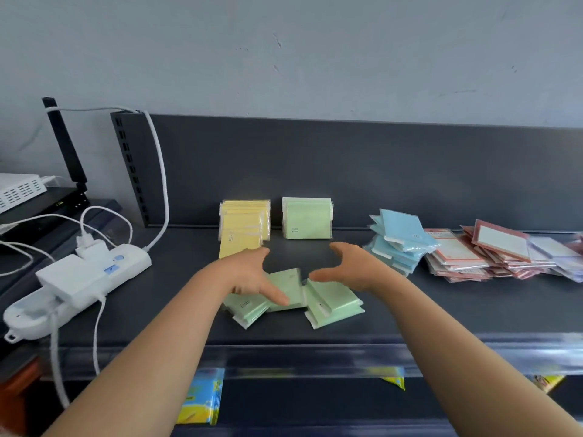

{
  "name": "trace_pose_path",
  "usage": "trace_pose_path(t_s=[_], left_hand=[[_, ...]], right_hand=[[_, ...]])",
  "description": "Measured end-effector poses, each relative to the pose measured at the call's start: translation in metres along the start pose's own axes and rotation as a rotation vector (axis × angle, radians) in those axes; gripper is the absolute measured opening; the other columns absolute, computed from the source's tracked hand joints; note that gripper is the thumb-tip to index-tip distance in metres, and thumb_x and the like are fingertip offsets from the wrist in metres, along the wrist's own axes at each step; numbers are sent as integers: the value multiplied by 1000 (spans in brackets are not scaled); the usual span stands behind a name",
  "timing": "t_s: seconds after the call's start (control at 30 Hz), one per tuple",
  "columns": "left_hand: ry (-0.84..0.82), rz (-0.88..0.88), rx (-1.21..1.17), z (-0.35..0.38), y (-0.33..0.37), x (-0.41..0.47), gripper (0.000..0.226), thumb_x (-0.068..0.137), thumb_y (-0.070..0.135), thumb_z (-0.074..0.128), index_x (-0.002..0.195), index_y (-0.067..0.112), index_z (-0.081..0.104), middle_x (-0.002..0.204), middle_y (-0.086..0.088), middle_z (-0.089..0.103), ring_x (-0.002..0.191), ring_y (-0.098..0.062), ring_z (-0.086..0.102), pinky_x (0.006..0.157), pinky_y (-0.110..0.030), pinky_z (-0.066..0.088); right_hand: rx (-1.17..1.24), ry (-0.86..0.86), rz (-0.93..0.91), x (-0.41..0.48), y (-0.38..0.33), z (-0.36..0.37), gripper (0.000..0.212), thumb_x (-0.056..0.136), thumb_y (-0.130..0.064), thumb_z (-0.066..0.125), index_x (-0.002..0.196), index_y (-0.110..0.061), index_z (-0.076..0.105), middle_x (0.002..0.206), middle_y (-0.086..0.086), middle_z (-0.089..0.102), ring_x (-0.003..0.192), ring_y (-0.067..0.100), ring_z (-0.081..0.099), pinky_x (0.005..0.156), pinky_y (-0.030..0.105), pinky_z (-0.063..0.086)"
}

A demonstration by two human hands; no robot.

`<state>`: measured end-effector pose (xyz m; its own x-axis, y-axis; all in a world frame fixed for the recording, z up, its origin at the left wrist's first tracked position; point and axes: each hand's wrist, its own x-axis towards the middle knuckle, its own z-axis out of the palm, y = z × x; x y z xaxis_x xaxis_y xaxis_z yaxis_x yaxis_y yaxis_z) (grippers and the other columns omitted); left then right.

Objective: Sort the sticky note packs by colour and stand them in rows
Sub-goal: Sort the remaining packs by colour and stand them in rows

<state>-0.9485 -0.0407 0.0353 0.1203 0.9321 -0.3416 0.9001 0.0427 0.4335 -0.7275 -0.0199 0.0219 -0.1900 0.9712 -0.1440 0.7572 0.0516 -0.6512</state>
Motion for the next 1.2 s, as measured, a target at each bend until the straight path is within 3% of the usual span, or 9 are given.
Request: trace_pose_path(t_s=[0.13, 0.33, 0.43, 0.57, 0.67, 0.73, 0.9, 1.07, 1.2], left_hand=[[96, -38, 125, 13, -9, -15, 100, 61, 46, 86, 141, 16, 34, 128, -2, 47, 114, -22, 48, 95, -36, 47], [233, -25, -67, 17, -17, -28, 81, 66, 38, 85, 133, 17, 46, 116, 2, 52, 100, -17, 52, 78, -29, 47], [286, -1, -72, 18, -20, -32, 82, 68, 40, 84, 135, 15, 44, 126, 0, 51, 102, -16, 48, 81, -30, 45], [253, 36, -103, 23, -21, -33, 92, 65, 39, 86, 143, 19, 41, 133, 2, 50, 113, -17, 49, 91, -32, 45], [236, 50, -106, 25, -19, -33, 86, 67, 37, 84, 140, 21, 42, 121, 4, 50, 104, -16, 50, 78, -29, 45], [225, 53, -94, 25, -16, -33, 85, 67, 38, 84, 139, 20, 40, 122, 3, 49, 102, -16, 49, 75, -28, 43], [196, 39, -71, 24, -17, -36, 84, 65, 36, 84, 136, 19, 44, 123, 1, 52, 106, -18, 52, 86, -33, 49], [275, 21, -133, 24, -23, -43, 80, 66, 32, 85, 134, 22, 47, 123, 1, 54, 103, -19, 54, 79, -30, 50], [371, 15, -203, 24, -22, -50, 109, 63, 38, 88, 150, 17, 26, 143, -3, 41, 123, -22, 46, 96, -34, 44]], right_hand=[[-134, -101, 59, -20, 7, 12, 106, 67, -49, 81, 151, -22, 24, 153, 3, 31, 135, 24, 37, 111, 41, 34], [105, 113, 97, -35, 16, 14, 75, 81, -20, 74, 145, -14, 36, 141, 7, 45, 115, 21, 49, 88, 27, 39], [54, 190, 144, -42, 18, 13, 65, 85, -19, 67, 143, -11, 38, 140, 9, 44, 118, 25, 49, 84, 28, 40], [-156, 198, 235, -48, 24, 11, 50, 87, -25, 58, 132, -8, 45, 135, 15, 43, 118, 32, 46, 98, 39, 44], [-197, 219, 46, -55, 23, 8, 58, 90, -22, 58, 143, -11, 39, 152, 9, 31, 139, 27, 28, 111, 36, 28], [-165, 129, -70, -58, 18, 7, 67, 89, -20, 62, 149, -22, 33, 158, 3, 22, 146, 19, 20, 114, 32, 21], [-299, -144, -4, -51, 13, 9, 83, 83, -29, 69, 150, -38, 22, 162, 4, 7, 147, 23, 17, 113, 37, 25], [-384, -164, -41, -48, 6, 9, 91, 78, -40, 74, 151, -31, 20, 156, -4, 22, 140, 23, 25, 114, 40, 26], [-412, -154, 25, -47, 2, 9, 96, 64, -55, 80, 145, -33, 33, 141, 3, 33, 133, 28, 27, 110, 47, 33]])
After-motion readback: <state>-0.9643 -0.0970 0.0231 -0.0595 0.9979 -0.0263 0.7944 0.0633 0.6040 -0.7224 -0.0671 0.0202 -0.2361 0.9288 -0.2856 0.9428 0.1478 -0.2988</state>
